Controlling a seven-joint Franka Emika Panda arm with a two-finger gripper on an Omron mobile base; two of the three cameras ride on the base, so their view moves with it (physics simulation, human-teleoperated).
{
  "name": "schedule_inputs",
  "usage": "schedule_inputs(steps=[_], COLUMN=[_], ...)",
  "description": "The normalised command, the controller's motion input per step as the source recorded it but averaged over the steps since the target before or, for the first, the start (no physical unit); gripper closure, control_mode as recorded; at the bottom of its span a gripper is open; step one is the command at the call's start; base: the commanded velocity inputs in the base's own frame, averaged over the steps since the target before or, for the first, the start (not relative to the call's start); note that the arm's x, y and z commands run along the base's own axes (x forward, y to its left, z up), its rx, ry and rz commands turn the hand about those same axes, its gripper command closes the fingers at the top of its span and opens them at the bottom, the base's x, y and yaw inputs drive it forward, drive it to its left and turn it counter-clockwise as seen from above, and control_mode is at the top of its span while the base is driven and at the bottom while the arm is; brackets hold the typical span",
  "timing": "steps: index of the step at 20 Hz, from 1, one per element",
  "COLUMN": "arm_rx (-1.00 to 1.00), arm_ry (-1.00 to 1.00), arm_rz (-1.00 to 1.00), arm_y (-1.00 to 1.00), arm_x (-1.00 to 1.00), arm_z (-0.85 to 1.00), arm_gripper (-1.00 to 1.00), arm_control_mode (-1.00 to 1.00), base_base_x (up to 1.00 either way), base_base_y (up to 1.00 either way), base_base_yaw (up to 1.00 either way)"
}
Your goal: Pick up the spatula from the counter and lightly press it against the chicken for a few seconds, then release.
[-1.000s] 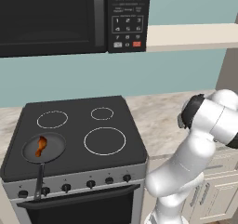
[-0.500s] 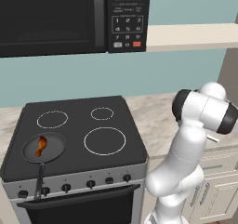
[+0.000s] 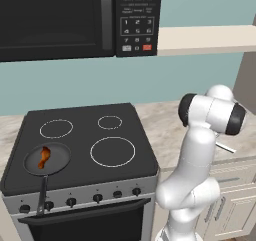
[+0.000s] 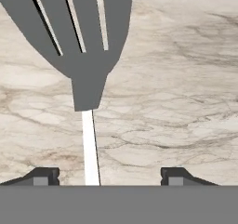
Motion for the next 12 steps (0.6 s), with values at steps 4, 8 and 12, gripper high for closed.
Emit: schedule_inputs(steps=[4,8,12], arm_rx=[0.0,0.0,0.0], arm_ry=[0.0,0.0,-0.02], arm_rz=[0.0,0.0,0.0], arm_y=[0.0,0.0,0.02], arm_x=[0.13,0.06,-0.08], arm_z=[-0.26,-0.16,0.0], arm_gripper=[1.0,1.0,1.0], arm_control_mode=[-1.0,-1.0,-1.0], base_base_x=[0.0,0.0,0.0], base_base_y=[0.0,0.0,0.0], base_base_yaw=[0.0,0.0,0.0])
